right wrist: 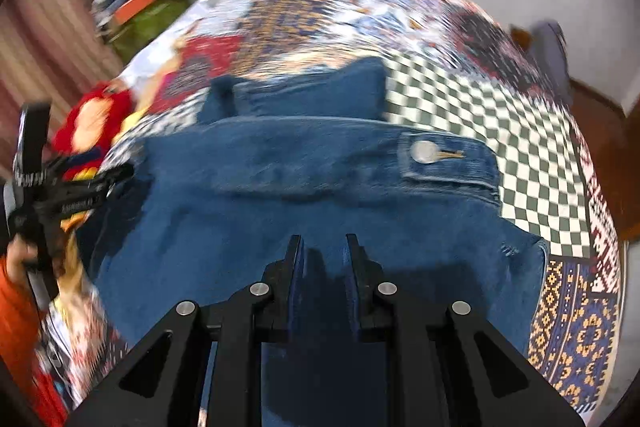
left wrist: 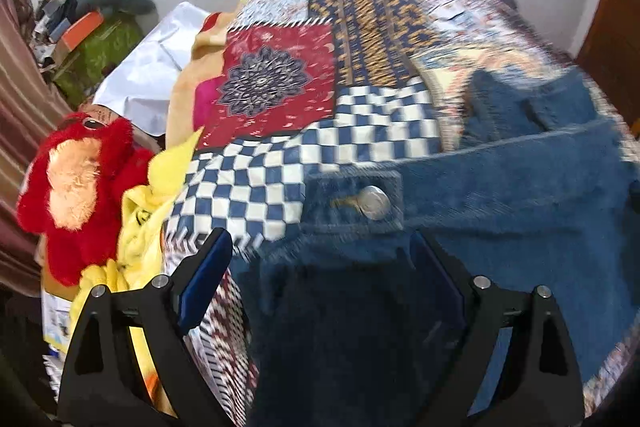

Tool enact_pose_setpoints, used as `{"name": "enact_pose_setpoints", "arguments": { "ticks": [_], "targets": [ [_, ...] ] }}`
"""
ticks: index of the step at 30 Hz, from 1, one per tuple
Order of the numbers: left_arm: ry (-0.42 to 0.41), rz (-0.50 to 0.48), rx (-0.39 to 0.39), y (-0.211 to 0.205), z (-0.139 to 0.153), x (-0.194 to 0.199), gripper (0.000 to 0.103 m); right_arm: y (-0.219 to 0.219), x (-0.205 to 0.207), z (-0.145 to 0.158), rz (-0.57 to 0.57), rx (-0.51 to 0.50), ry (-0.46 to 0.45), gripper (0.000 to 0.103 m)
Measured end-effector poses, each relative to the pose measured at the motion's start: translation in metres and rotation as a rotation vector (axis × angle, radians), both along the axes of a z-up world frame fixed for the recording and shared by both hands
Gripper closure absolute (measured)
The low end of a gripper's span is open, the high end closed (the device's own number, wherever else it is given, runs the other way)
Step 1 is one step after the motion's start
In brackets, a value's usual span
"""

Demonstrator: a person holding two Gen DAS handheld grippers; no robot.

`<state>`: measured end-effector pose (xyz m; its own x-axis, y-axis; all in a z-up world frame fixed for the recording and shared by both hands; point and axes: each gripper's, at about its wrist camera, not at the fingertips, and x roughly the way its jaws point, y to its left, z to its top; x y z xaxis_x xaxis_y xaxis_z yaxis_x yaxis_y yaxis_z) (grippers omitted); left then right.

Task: Fold large clothes

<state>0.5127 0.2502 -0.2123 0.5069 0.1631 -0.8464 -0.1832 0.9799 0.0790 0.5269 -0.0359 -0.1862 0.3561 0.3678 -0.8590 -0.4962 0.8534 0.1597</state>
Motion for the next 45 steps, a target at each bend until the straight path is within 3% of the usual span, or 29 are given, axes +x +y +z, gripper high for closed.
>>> {"name": "enact_pose_setpoints", "arguments": {
  "ticks": [6, 8, 10, 13, 16, 19, 21, 23, 25, 26, 28, 33, 38, 41, 45],
  "targets": [
    [-0.021, -0.066, -0.124, -0.028, 0.010, -0.041, 0.012, 0.040, -0.057, 0.001, 0.148, -0.031, -0.020, 0.088],
    [-0.008, -0.080, -0.120, -0.041, 0.002, -0.048, 0.012, 0.053, -0.066, -0.009, 0.169, -0.069, -0.008, 0.088],
    [0.023, -0.091, -0.087, -0.052, -0.011, -0.054, 0.012, 0.068, -0.073, -0.026, 0.180, -0.179, -0.017, 0.088],
    [0.083, -0.085, -0.062, -0.058, -0.035, -0.062, 0.011, 0.068, -0.078, -0.037, 0.197, -0.217, -0.050, 0.088],
    [0.046, -0.063, -0.108, -0.048, -0.042, -0.076, 0.007, 0.062, -0.083, -0.035, 0.210, -0.264, -0.084, 0.088],
    [0.027, -0.034, -0.067, -0.037, -0.043, -0.085, 0.004, 0.054, -0.090, -0.044, 0.201, -0.443, -0.193, 0.088],
    [0.020, -0.035, -0.055, -0.033, -0.044, -0.092, 0.004, 0.038, -0.092, -0.049, 0.202, -0.445, -0.204, 0.088],
    [0.012, -0.034, -0.052, -0.032, -0.043, -0.099, 0.004, 0.022, -0.091, -0.047, 0.182, -0.412, -0.193, 0.079],
    [0.011, -0.043, -0.025, -0.033, -0.041, -0.104, 0.004, 0.012, -0.086, -0.044, 0.119, -0.445, -0.235, 0.018],
    [0.010, -0.046, -0.011, -0.034, -0.040, -0.107, 0.004, 0.003, -0.084, -0.043, 0.077, -0.476, -0.280, 0.008],
    [0.013, -0.054, 0.016, -0.033, -0.038, -0.113, 0.004, -0.012, -0.079, -0.045, 0.047, -0.478, -0.272, 0.005],
    [0.032, -0.008, 0.103, -0.018, -0.036, -0.127, 0.005, -0.068, -0.066, -0.041, -0.055, -0.352, -0.161, 0.005],
    [0.080, 0.115, 0.064, 0.023, -0.045, -0.145, 0.005, -0.103, -0.064, -0.034, -0.120, -0.275, -0.103, 0.004],
    [0.045, 0.158, -0.026, 0.043, -0.041, -0.160, 0.005, -0.117, -0.065, -0.029, -0.165, -0.275, -0.115, 0.004],
    [0.021, 0.194, -0.056, 0.048, -0.033, -0.171, 0.005, -0.124, -0.068, -0.019, -0.196, -0.306, -0.154, 0.004]
  ]
}}
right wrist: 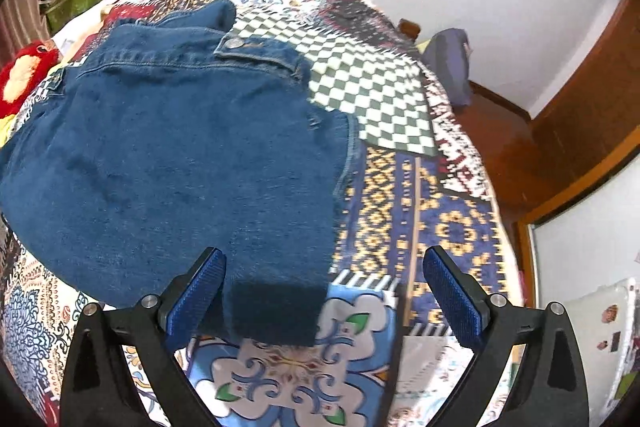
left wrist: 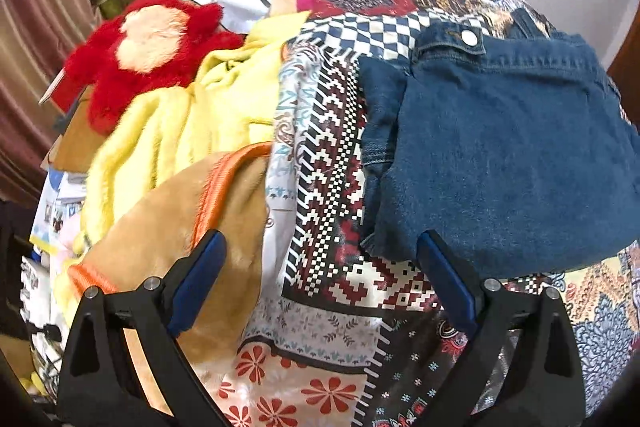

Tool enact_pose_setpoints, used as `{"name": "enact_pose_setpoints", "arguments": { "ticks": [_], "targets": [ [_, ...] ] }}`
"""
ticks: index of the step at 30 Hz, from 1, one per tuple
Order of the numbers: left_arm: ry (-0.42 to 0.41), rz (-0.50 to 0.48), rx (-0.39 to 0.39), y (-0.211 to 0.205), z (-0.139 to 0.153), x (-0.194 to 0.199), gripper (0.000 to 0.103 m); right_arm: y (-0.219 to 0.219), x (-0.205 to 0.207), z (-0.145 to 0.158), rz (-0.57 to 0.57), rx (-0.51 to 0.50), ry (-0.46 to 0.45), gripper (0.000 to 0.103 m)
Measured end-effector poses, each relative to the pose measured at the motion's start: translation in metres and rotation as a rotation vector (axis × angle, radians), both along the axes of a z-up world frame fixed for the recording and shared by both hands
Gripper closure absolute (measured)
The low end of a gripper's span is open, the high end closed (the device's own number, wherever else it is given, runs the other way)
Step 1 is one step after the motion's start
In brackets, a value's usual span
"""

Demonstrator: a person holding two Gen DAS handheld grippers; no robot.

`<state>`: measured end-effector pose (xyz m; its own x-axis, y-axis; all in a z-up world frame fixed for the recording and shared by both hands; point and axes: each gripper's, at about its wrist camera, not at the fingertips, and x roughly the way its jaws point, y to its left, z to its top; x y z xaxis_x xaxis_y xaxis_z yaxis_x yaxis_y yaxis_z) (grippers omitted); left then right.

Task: Fold large clothes

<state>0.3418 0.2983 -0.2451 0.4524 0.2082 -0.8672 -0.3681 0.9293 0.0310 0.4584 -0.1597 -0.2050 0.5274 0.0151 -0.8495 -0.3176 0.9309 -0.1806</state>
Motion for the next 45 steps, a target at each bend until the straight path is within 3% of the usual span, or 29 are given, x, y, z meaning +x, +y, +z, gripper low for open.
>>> {"name": "enact_pose_setpoints", "arguments": {
  "ticks": [7, 15, 21, 27, 32, 40, 45],
  "targets": [
    [-0.073, 0.048, -0.059, -0.021, 0.021, -0.011, 0.005, 0.013, -0.016, 0.036, 0.048, 0.057, -0.077, 0.004],
    [-0.124, 0.035, -0.205, -0.047, 0.025, -0.007, 0.005, 0.067, -0.037, 0.064, 0.165, 0.159, -0.132, 0.004],
    [-0.084, 0.084, -0.390, -0.052, -0.008, -0.001, 0.005, 0.123, -0.040, 0.040, 0.256, 0.157, -0.058, 0.004],
    [-0.063, 0.098, -0.601, -0.056, -0.040, 0.015, 0.005, 0.156, -0.026, -0.015, 0.280, 0.099, 0.087, 0.004],
    [-0.126, 0.086, -0.814, -0.049, -0.054, 0.030, 0.005, 0.144, -0.009, -0.033, 0.232, 0.215, 0.190, 0.002],
    [-0.256, 0.170, -0.808, -0.031, -0.061, 0.055, 0.007, 0.145, -0.010, -0.037, 0.255, 0.217, 0.183, 0.000],
    [-0.270, 0.276, -0.732, -0.022, -0.058, 0.066, 0.026, 0.145, -0.011, -0.037, 0.256, 0.216, 0.179, 0.000]
  ]
}}
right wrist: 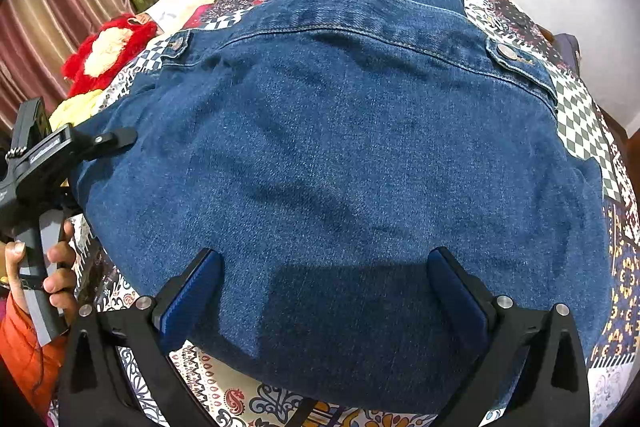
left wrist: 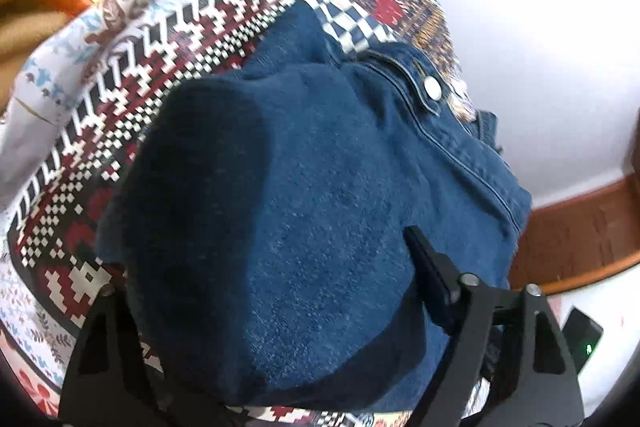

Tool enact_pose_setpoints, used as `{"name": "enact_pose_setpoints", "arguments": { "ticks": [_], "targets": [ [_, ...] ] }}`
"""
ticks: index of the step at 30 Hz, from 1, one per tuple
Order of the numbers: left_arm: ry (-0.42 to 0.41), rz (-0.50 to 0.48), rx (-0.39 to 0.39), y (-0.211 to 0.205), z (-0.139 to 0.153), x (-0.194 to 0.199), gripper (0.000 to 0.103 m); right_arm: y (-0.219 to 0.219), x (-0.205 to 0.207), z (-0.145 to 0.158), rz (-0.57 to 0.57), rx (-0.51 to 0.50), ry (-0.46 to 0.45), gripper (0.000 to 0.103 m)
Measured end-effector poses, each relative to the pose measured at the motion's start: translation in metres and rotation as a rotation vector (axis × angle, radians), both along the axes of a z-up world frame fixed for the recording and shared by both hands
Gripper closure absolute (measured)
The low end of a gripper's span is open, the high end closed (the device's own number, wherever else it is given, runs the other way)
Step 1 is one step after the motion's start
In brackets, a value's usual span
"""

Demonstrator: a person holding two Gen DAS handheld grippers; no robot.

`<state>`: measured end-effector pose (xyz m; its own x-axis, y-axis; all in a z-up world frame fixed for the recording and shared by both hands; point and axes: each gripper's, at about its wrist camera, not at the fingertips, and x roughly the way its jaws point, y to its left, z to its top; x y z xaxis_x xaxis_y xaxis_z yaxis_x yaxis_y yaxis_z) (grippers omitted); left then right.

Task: Fold large clothes

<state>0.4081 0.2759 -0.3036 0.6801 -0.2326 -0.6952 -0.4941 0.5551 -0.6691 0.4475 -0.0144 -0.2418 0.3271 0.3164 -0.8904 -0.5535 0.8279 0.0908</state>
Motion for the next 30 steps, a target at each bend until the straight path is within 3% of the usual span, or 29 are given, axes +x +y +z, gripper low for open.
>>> {"name": "enact_pose_setpoints", "arguments": {
  "ticks": [2, 5, 9, 15, 20, 26, 30],
  "targets": [
    [0.022, 0.036, 0.054, -0.003, 0.007, 0.003, 0.046, 0.000, 0.000, 0.000, -0.001, -0.003, 0.005, 0.000],
    [0.014, 0.064, 0.126, -0.007, 0.024, 0.007, 0.063, 0.000, 0.002, 0.003, -0.007, -0.007, 0.019, 0.000],
    [-0.029, 0.046, 0.238, -0.012, 0.058, 0.007, 0.069, 0.005, 0.000, 0.010, -0.002, -0.023, 0.023, 0.000],
    [-0.156, 0.028, 0.337, -0.006, 0.126, -0.003, 0.075, 0.030, -0.011, 0.038, 0.059, 0.028, -0.015, 0.000],
    [-0.237, -0.004, 0.529, -0.025, 0.175, -0.011, 0.076, 0.072, -0.016, 0.040, 0.123, 0.046, -0.009, 0.000],
    [-0.238, -0.081, 0.646, -0.057, 0.187, -0.005, 0.078, 0.090, -0.007, 0.008, 0.127, 0.045, 0.106, 0.000],
    [-0.265, -0.103, 0.695, -0.075, 0.196, 0.000, 0.078, 0.069, -0.009, 0.023, 0.131, 0.069, 0.094, 0.000]
  ]
}}
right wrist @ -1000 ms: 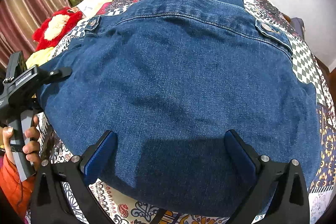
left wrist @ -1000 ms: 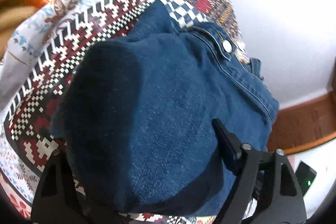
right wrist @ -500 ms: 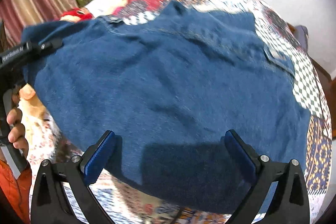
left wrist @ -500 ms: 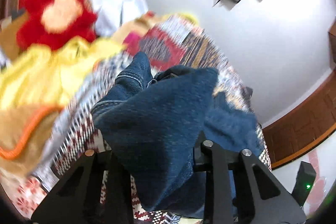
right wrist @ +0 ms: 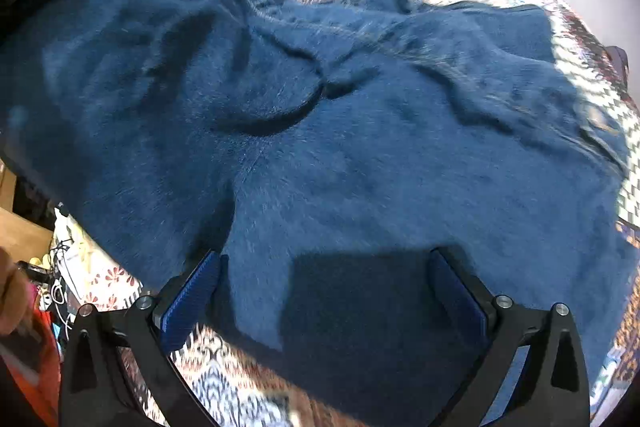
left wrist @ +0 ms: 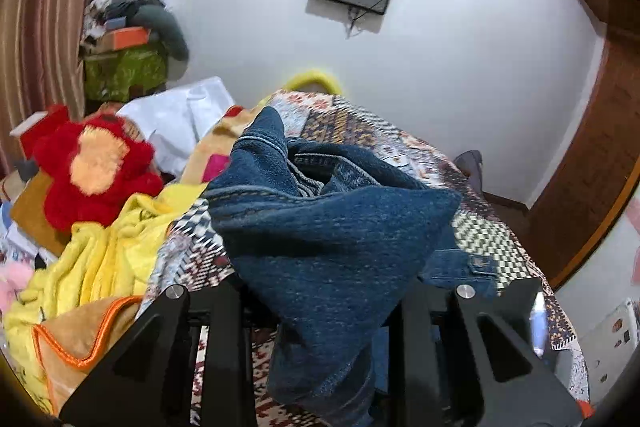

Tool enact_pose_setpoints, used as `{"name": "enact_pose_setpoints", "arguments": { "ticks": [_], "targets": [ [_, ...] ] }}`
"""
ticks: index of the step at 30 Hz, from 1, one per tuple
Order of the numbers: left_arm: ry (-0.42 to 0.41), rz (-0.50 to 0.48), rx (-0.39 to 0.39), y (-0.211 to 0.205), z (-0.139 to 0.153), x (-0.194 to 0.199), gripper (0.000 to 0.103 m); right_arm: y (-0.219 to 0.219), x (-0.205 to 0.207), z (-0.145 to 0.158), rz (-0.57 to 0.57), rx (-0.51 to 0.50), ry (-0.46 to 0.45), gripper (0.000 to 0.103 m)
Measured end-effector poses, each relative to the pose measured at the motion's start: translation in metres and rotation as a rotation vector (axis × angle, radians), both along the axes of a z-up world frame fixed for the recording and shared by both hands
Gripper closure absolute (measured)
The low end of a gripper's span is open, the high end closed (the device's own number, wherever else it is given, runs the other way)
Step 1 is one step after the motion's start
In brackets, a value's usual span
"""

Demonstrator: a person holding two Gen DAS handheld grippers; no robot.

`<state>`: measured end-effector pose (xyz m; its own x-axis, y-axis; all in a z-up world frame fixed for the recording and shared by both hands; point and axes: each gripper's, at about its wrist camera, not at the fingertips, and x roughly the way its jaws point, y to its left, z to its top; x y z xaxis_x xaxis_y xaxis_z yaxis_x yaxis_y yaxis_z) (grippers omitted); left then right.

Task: Fold large clothes

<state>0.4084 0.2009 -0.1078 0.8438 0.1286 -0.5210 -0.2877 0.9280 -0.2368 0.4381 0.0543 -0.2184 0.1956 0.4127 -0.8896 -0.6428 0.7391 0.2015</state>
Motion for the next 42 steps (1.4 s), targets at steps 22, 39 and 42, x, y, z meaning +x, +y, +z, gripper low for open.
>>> {"name": "enact_pose_setpoints", "arguments": {
  "ticks": [22, 39, 42],
  "targets": [
    [0.157, -0.566, 0.191, -0.262, -0.040, 0.040, 0.081, -0.291, -0.034, 0.103, -0.520, -0.030, -0.256, 0.000],
    [0.304, -0.746, 0.310, -0.281, -0.060, -0.023, 0.028, -0.317, -0.048, 0.109, -0.562, 0.043, -0.239, 0.000],
    [0.260, -0.699, 0.317, -0.255, -0.039, -0.038, 0.019, -0.309, -0.048, 0.113, -0.535, 0.074, -0.229, 0.000]
  ]
}}
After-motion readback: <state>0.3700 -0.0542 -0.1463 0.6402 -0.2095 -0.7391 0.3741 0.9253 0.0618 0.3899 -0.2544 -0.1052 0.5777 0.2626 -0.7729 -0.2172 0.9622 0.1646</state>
